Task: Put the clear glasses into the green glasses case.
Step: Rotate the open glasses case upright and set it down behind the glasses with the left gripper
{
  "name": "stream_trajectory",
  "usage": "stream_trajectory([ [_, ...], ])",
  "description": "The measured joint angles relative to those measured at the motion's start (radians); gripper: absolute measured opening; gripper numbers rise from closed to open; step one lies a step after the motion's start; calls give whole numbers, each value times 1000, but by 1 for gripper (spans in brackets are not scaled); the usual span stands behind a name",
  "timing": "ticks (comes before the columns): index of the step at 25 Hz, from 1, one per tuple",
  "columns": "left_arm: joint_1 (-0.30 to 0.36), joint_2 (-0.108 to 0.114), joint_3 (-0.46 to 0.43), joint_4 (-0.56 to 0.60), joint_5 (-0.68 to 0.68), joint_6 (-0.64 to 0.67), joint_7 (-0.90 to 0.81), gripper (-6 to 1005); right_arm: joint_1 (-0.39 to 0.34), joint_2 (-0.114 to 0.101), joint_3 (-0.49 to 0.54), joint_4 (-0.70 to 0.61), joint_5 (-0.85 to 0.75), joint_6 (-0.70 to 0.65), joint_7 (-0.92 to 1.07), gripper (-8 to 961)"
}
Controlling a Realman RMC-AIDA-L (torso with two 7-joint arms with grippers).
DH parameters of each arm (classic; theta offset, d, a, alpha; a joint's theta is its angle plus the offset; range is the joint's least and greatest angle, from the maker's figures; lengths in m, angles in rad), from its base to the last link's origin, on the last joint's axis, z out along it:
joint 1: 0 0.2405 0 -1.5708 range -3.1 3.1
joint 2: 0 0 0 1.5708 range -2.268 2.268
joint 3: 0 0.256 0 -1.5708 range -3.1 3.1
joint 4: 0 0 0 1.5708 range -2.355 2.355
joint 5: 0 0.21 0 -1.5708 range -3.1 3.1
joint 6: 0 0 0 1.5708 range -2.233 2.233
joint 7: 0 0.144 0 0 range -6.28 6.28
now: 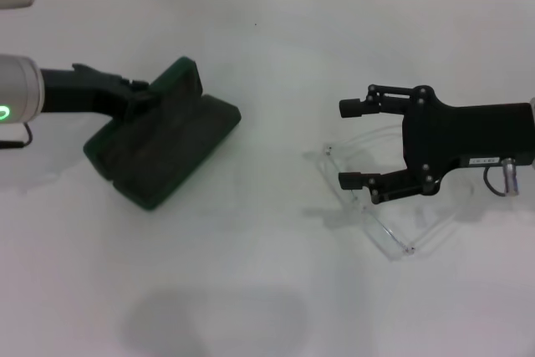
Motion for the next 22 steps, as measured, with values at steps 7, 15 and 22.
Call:
stream_trajectory([
  [7, -103, -1, 3, -70, -43, -53, 203, 211, -11, 7, -3, 0, 0, -8, -24, 863],
  [15, -347, -3, 6, -315, -39, -63, 449, 210, -29, 26, -6, 1, -21, -5, -55, 863],
  [22, -467, -5, 162, -403, -49, -108, 572, 210, -50, 40, -6, 4, -26, -4, -79, 862],
])
